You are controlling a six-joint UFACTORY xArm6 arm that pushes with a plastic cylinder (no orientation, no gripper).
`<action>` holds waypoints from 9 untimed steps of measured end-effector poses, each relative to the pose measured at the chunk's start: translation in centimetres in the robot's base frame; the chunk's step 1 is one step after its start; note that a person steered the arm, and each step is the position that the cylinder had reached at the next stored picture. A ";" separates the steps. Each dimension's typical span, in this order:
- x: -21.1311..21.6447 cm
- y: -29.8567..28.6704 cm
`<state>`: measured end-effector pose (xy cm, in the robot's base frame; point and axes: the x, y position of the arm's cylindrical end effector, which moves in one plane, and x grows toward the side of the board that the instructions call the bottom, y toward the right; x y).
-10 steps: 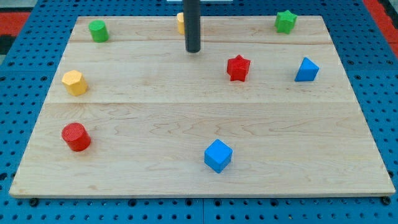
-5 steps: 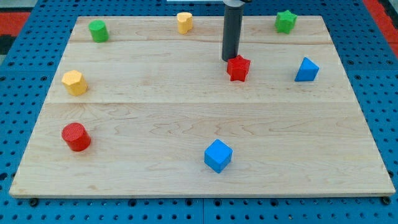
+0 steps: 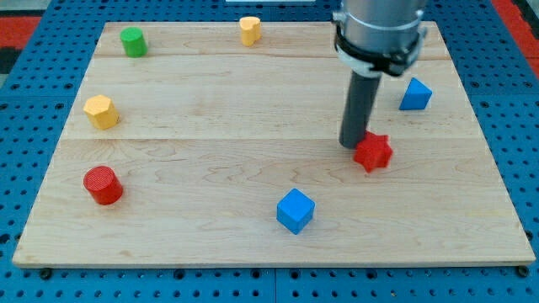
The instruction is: Push the red star to the bottom right
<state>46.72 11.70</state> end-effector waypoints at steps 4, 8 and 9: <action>3.8 4.1; 9.1 2.8; 5.9 -0.9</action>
